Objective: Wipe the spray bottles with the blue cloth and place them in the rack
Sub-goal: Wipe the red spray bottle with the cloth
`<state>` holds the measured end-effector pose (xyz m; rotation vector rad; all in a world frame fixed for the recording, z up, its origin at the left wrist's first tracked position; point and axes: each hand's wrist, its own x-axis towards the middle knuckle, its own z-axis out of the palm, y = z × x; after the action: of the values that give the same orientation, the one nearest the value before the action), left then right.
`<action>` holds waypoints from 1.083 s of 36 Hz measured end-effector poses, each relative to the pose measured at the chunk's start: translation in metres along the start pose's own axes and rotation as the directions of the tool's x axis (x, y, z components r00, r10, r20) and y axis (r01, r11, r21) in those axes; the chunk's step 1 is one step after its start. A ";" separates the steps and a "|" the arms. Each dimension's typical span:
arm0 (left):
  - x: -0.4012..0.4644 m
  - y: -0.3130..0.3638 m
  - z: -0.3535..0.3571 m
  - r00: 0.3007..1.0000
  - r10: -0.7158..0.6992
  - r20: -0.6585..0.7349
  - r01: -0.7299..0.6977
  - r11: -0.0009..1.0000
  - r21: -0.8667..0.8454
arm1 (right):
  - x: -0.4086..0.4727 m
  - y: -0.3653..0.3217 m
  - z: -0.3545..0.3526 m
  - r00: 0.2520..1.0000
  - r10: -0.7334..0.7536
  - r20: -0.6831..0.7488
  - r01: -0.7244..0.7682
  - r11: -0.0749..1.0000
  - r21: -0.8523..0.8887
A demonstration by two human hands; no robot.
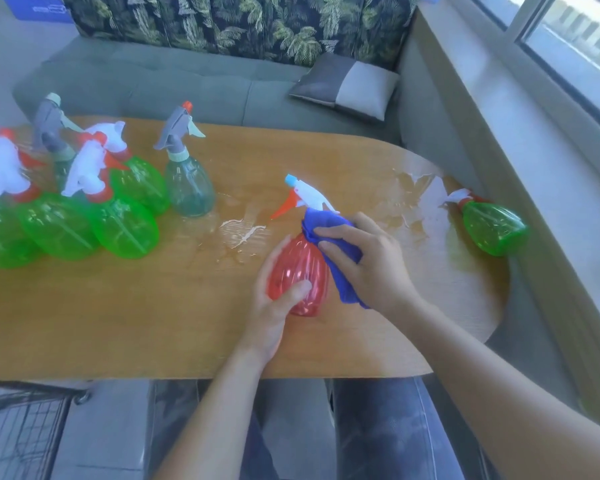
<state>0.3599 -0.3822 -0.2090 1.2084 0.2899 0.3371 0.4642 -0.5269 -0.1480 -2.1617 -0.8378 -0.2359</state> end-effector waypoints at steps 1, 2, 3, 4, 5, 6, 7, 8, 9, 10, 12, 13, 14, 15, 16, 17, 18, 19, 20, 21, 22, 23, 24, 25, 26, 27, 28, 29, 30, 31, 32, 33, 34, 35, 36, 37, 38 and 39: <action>0.000 0.000 -0.001 1.000 0.000 -0.002 0.000 1.000 0.005 | 0.005 0.001 -0.002 0.999 -0.046 -0.007 0.045 0.997 -0.062; 0.001 -0.001 -0.001 1.000 -0.003 0.000 0.003 1.000 0.009 | 0.010 0.001 -0.003 0.996 -0.086 -0.011 0.084 0.989 -0.118; 0.001 -0.002 -0.002 1.000 -0.009 0.007 0.009 1.000 0.013 | 0.014 0.001 -0.005 0.993 -0.113 -0.016 0.109 0.980 -0.167; 0.000 -0.002 -0.003 1.000 -0.012 0.023 0.012 1.000 0.016 | 0.018 0.001 -0.006 0.992 -0.121 -0.030 0.112 0.973 -0.202; 0.000 -0.003 -0.003 0.999 -0.014 0.041 0.013 1.000 0.022 | 0.023 0.002 -0.009 0.993 -0.110 -0.049 0.096 0.970 -0.222; 0.000 -0.003 -0.003 0.998 -0.016 0.058 0.014 0.999 0.030 | 0.028 0.002 -0.011 0.994 -0.082 -0.071 0.064 0.972 -0.227; 0.000 -0.003 -0.003 0.998 -0.017 0.067 0.014 0.999 0.038 | 0.032 0.003 -0.013 0.995 -0.047 -0.087 0.027 0.975 -0.222; 0.000 -0.004 -0.002 0.997 -0.018 0.071 0.014 0.999 0.043 | 0.035 0.003 -0.014 0.995 -0.019 -0.094 -0.002 0.977 -0.213; 0.000 -0.004 -0.002 0.997 -0.018 0.072 0.015 0.999 0.045 | 0.037 0.003 -0.015 0.996 -0.008 -0.085 -0.009 0.979 -0.203; 0.000 -0.004 -0.002 0.997 -0.020 0.071 0.017 0.999 0.045 | 0.036 0.002 -0.014 0.998 -0.016 -0.060 0.004 0.982 -0.191; 0.000 -0.004 -0.003 0.997 -0.023 0.069 0.020 0.999 0.041 | 0.033 -0.002 -0.012 0.998 -0.055 0.018 0.057 0.986 -0.160; 0.000 -0.005 -0.004 0.997 -0.026 0.070 0.023 0.999 0.039 | 0.031 -0.004 -0.011 0.996 -0.074 0.045 0.080 0.985 -0.156; 0.000 -0.005 -0.005 0.997 -0.026 0.073 0.023 0.999 0.040 | 0.030 -0.004 -0.012 0.995 -0.081 0.053 0.089 0.983 -0.162; 0.001 -0.005 -0.005 0.997 -0.025 0.078 0.021 0.999 0.042 | 0.033 -0.003 -0.012 0.996 -0.073 0.042 0.080 0.982 -0.172; 0.001 -0.005 -0.005 0.996 -0.026 0.087 0.022 0.999 0.045 | 0.036 -0.002 -0.013 0.999 -0.050 0.020 0.053 0.982 -0.179; 0.002 -0.005 -0.006 0.995 -0.028 0.095 0.024 0.999 0.047 | 0.040 0.001 -0.014 1.000 -0.016 -0.008 0.014 0.984 -0.179; 0.002 -0.005 -0.006 0.995 -0.030 0.100 0.025 0.999 0.046 | 0.044 0.004 -0.014 0.999 0.022 -0.033 -0.028 0.985 -0.170; 0.002 -0.005 -0.005 0.994 -0.031 0.105 0.027 0.999 0.044 | 0.046 0.006 -0.015 0.997 0.056 -0.053 -0.063 0.986 -0.152; 0.002 -0.006 -0.005 0.993 -0.033 0.110 0.029 0.999 0.040 | 0.047 0.007 -0.014 0.995 0.078 -0.065 -0.086 0.988 -0.131; 0.002 -0.006 -0.005 0.993 -0.035 0.114 0.031 0.999 0.038 | 0.047 0.006 -0.014 0.994 0.084 -0.064 -0.091 0.990 -0.112; 0.001 -0.006 -0.005 0.993 -0.035 0.116 0.031 0.999 0.035 | 0.046 0.004 -0.013 0.996 0.077 -0.051 -0.081 0.991 -0.102; 0.001 -0.006 -0.005 0.993 -0.032 0.115 0.029 0.999 0.031 | 0.044 0.003 -0.012 0.998 0.059 -0.030 -0.062 0.993 -0.103; 0.001 -0.006 -0.005 0.993 -0.028 0.111 0.025 0.999 0.027 | 0.043 0.001 -0.011 0.999 0.038 -0.008 -0.038 0.993 -0.109; 0.002 -0.006 -0.005 0.994 -0.027 0.107 0.024 0.999 0.023 | 0.042 -0.001 -0.010 1.000 0.022 0.006 -0.021 0.993 -0.119; 0.002 -0.005 -0.006 0.994 -0.030 0.103 0.028 0.999 0.021 | 0.042 -0.002 -0.009 1.000 0.014 0.007 -0.013 0.992 -0.129; 0.002 -0.005 -0.006 0.994 -0.034 0.105 0.032 0.999 0.020 | 0.044 -0.002 -0.009 1.000 0.019 -0.006 -0.020 0.991 -0.135; 0.002 -0.004 -0.006 0.993 -0.037 0.112 0.035 0.999 0.023 | 0.046 -0.002 -0.008 0.999 0.035 -0.033 -0.039 0.990 -0.132; 0.002 -0.004 -0.005 0.992 -0.037 0.123 0.034 0.999 0.031 | 0.048 -0.001 -0.008 0.996 0.057 -0.064 -0.065 0.990 -0.122; 0.001 -0.004 -0.005 0.991 -0.034 0.132 0.028 0.999 0.041 | 0.049 -0.001 -0.008 0.993 0.075 -0.090 -0.085 0.990 -0.111; 0.000 -0.003 -0.004 0.990 -0.030 0.134 0.024 0.999 0.049 | 0.049 -0.001 -0.007 0.991 0.079 -0.103 -0.090 0.990 -0.106; 0.000 -0.002 -0.004 0.991 -0.030 0.132 0.024 0.998 0.050 | 0.048 -0.003 -0.006 0.993 0.070 -0.099 -0.080 0.991 -0.109; -0.001 -0.001 -0.003 0.992 -0.031 0.126 0.025 0.999 0.047 | 0.047 -0.006 -0.005 0.996 0.049 -0.079 -0.058 0.991 -0.117; -0.001 -0.001 -0.004 0.992 -0.031 0.118 0.026 0.999 0.044 | 0.046 -0.009 -0.004 0.998 0.021 -0.054 -0.028 0.992 -0.126; -0.001 0.000 -0.004 0.993 -0.032 0.110 0.027 0.999 0.043 | 0.046 -0.011 -0.002 0.999 -0.001 -0.034 -0.003 0.991 -0.133; 0.000 0.000 -0.004 0.994 -0.033 0.104 0.029 0.999 0.044 | 0.047 -0.012 -0.002 1.000 -0.009 -0.028 0.005 0.990 -0.138; 0.000 0.001 -0.004 0.994 -0.035 0.102 0.030 0.998 0.046 | 0.049 -0.012 -0.002 0.999 0.000 -0.036 -0.005 0.990 -0.139; 0.000 0.001 -0.003 0.994 -0.036 0.107 0.031 0.998 0.049 | 0.052 -0.012 -0.002 0.998 0.018 -0.058 -0.026 0.990 -0.137; 0.000 0.002 -0.003 0.992 -0.039 0.119 0.033 0.998 0.052 | 0.056 -0.010 -0.003 0.996 0.038 -0.085 -0.049 0.990 -0.134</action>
<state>0.3587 -0.3791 -0.2079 1.2654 0.2169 0.2265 0.5008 -0.4972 -0.1162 -2.2775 -0.7459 -0.3674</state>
